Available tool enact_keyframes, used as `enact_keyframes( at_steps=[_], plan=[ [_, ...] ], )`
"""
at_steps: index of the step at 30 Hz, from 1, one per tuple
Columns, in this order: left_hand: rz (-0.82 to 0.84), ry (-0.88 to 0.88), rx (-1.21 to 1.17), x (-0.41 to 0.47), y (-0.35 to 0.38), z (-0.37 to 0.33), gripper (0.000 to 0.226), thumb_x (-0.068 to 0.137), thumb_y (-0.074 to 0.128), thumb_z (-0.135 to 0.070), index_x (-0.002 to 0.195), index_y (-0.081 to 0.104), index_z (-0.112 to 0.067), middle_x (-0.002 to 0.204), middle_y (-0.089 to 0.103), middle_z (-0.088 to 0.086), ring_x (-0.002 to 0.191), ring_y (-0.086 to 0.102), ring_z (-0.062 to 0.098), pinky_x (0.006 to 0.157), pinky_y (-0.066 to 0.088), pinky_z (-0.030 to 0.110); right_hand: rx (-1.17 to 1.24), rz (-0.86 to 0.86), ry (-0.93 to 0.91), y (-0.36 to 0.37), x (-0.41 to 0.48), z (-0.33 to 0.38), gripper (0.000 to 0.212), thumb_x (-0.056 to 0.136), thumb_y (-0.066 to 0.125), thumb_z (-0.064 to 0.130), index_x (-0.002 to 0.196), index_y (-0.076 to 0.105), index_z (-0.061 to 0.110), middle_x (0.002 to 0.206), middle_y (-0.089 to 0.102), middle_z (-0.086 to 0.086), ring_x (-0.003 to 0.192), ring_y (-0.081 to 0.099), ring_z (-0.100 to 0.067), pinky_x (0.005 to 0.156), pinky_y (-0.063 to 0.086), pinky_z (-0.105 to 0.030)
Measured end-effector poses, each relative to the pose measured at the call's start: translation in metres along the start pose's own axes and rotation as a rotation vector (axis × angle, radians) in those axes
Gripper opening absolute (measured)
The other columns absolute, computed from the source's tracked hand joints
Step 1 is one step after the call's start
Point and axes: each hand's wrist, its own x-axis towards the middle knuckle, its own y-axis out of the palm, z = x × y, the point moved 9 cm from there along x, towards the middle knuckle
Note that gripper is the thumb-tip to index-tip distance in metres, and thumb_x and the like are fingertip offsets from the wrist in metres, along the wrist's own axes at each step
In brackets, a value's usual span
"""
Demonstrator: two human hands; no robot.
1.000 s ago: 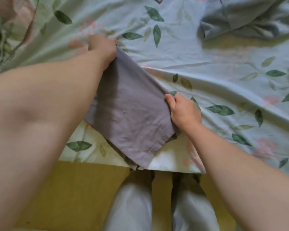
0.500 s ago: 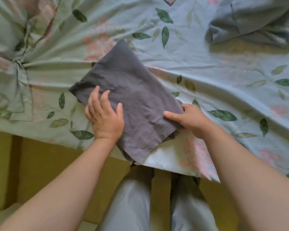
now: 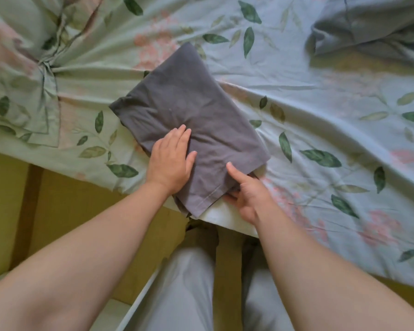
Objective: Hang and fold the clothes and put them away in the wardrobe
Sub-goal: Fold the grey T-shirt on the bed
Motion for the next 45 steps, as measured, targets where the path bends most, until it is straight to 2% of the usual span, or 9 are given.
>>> enact_keyframes(
  at_steps=[6,15,19,26,31,35,38,42,45],
  plan=[
    [0.031,0.051,-0.001,0.003,-0.002,-0.023,0.062,0.106,0.04,-0.036,0.159,0.026,-0.008,0.167,0.02,0.01,0.154,0.021,0.025,0.122,0.025,0.042,0.058,-0.054,-0.189,0.003,-0.012,0.004,0.032,0.091,0.074,0.013,0.12,0.063,0.021,0.12,0.073,-0.004,0.109,0.07,-0.026,0.094,0.057,-0.049],
    [-0.104,0.235,-0.208,0.019,-0.037,-0.147,0.039,0.098,0.056,-0.035,0.121,0.062,-0.004,0.126,0.062,0.016,0.135,0.048,0.035,0.107,0.036,0.046,-0.37,-0.594,-0.759,-0.105,-0.121,0.107,0.024,0.099,0.06,0.022,0.121,0.062,0.014,0.109,0.07,0.003,0.098,0.066,-0.011,0.082,0.048,-0.015],
    [-0.091,0.329,-0.305,0.022,-0.029,-0.216,0.062,0.101,0.05,-0.041,0.151,0.041,-0.006,0.162,0.032,0.012,0.153,0.024,0.029,0.122,0.021,0.042,-0.488,-0.725,-0.828,-0.146,-0.162,0.119,0.033,0.103,0.053,0.027,0.134,0.054,0.018,0.119,0.063,0.011,0.097,0.056,-0.002,0.079,0.038,-0.015],
    [0.233,0.363,-0.19,-0.004,0.063,-0.322,0.068,0.107,0.018,-0.051,0.162,0.0,-0.015,0.17,-0.009,0.002,0.156,-0.013,0.02,0.125,-0.004,0.046,-0.485,-0.844,-0.835,-0.209,-0.191,0.121,0.038,0.104,0.054,0.028,0.141,0.052,0.021,0.13,0.064,0.004,0.116,0.059,-0.01,0.079,0.034,0.006],
    [0.284,0.353,-0.321,-0.002,0.051,-0.316,0.065,0.108,0.027,-0.048,0.162,0.014,-0.014,0.17,0.005,0.003,0.157,-0.004,0.02,0.126,0.0,0.043,-0.486,-0.764,-0.769,-0.188,-0.189,0.113,0.046,0.099,0.061,0.028,0.143,0.049,0.024,0.135,0.061,0.006,0.124,0.057,-0.012,0.105,0.046,-0.028],
    [0.35,-0.026,-1.113,-0.01,0.013,-0.253,0.039,0.106,0.049,-0.031,0.138,0.061,-0.011,0.136,0.063,0.013,0.12,0.059,0.02,0.102,0.046,0.031,-0.541,-0.578,-0.691,-0.132,-0.176,0.104,0.077,0.09,0.069,0.019,0.156,0.031,0.029,0.148,0.049,0.003,0.134,0.05,-0.014,0.113,0.041,-0.033],
    [0.608,-0.466,-1.601,-0.037,0.022,-0.204,0.056,0.107,0.035,-0.051,0.124,0.069,-0.01,0.117,0.07,0.017,0.101,0.066,0.024,0.086,0.052,0.03,-0.684,-0.432,-0.64,-0.071,-0.159,0.094,0.086,0.09,0.065,0.023,0.16,0.017,0.031,0.141,0.045,-0.001,0.125,0.053,-0.021,0.107,0.046,-0.035],
    [0.683,-0.716,-1.582,-0.059,0.036,-0.152,0.074,0.099,0.025,-0.072,0.114,0.074,-0.018,0.102,0.078,0.006,0.088,0.076,0.018,0.058,0.056,0.023,-0.907,-0.109,-0.444,-0.019,-0.123,0.067,0.069,0.09,0.061,0.027,0.153,0.032,0.027,0.139,0.052,-0.004,0.122,0.057,-0.028,0.102,0.049,-0.043],
    [0.708,-0.633,-1.456,-0.056,0.044,-0.144,0.072,0.093,0.038,-0.076,0.125,0.07,-0.019,0.115,0.075,0.005,0.102,0.073,0.02,0.076,0.061,0.033,-1.135,-0.335,-0.432,-0.046,-0.116,0.065,0.049,0.093,0.054,0.034,0.141,0.045,0.029,0.137,0.053,-0.006,0.127,0.05,-0.032,0.104,0.041,-0.048]
  ],
)
